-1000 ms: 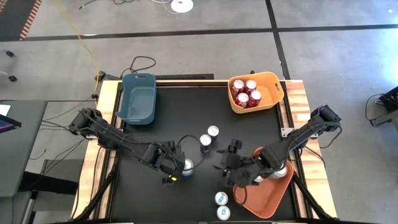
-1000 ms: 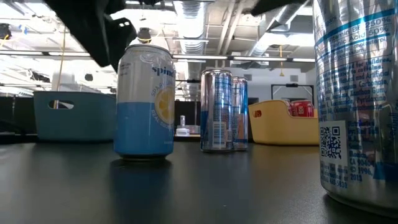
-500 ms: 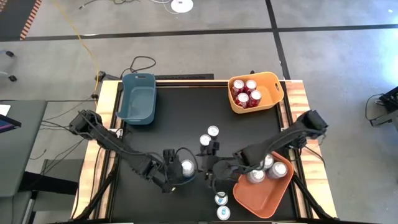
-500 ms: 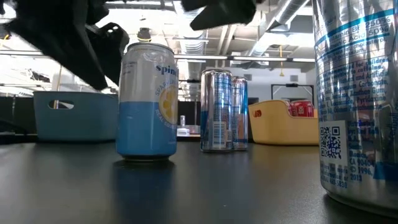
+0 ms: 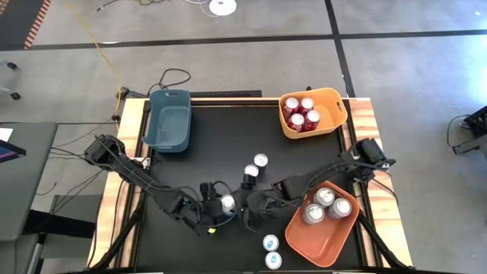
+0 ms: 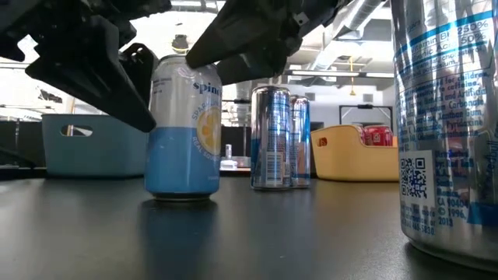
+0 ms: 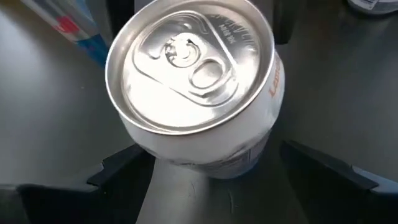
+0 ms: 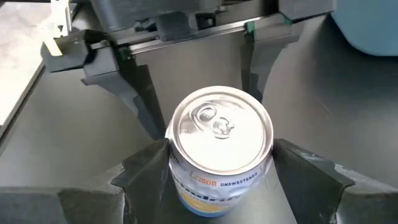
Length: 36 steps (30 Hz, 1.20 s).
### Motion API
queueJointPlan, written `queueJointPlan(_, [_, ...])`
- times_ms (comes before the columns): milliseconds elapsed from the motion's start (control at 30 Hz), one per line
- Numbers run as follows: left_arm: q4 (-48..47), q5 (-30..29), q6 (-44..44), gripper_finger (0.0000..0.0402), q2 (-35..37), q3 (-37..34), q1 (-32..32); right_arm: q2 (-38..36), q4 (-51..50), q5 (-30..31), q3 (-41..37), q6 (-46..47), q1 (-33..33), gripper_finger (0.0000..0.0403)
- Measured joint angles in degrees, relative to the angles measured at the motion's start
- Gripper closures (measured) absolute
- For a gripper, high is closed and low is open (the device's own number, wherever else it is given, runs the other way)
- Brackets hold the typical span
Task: Sort soda cans
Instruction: Put the white soda can into the orange bin
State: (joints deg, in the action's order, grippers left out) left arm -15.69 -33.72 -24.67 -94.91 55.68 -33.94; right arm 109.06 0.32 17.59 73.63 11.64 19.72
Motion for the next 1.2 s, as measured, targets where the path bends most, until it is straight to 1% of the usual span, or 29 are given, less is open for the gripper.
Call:
queueJointPlan(167, [2.0,-1.0,0.3,0.0061,0.0,-0.5,0.4,0.0,0.9,-1.9,0.0,0.3,-0.4,0.0101])
queueJointPlan(267, [4.1,-1.1,1.7,0.0061,0.0,-0.5,0.9,0.0,2.1,-4.2,0.0,0.4,-0.5,0.0101])
queueJointPlan(400, [5.5,-1.1,2.8,0.0062,0.0,-0.5,1.6,0.0,1.9,-4.4,0.0,0.4,-1.1,0.0101])
queueJointPlan(633, [5.6,-1.0,2.7,0.0083,0.0,-0.5,2.1,0.6,1.9,-4.7,0.1,0.5,-1.4,0.0101])
queueJointPlan(833, [5.5,-0.9,1.3,0.0083,0.0,-0.6,2.7,2.0,3.1,-7.6,0.3,0.3,-2.6,0.0099])
queueJointPlan(967, [5.6,-0.9,1.3,0.0082,0.0,-0.6,2.7,2.1,3.1,-10.4,0.2,0.3,-3.1,0.0084])
queueJointPlan(1100, [6.0,-0.8,1.4,0.0082,0.0,-0.6,2.8,2.2,3.5,-11.7,0.1,0.0,-3.1,0.0056])
queueJointPlan(1200, [6.6,0.3,1.5,0.0079,-0.1,-0.5,2.9,2.6,3.3,-13.1,0.0,-0.7,-3.1,0.0034])
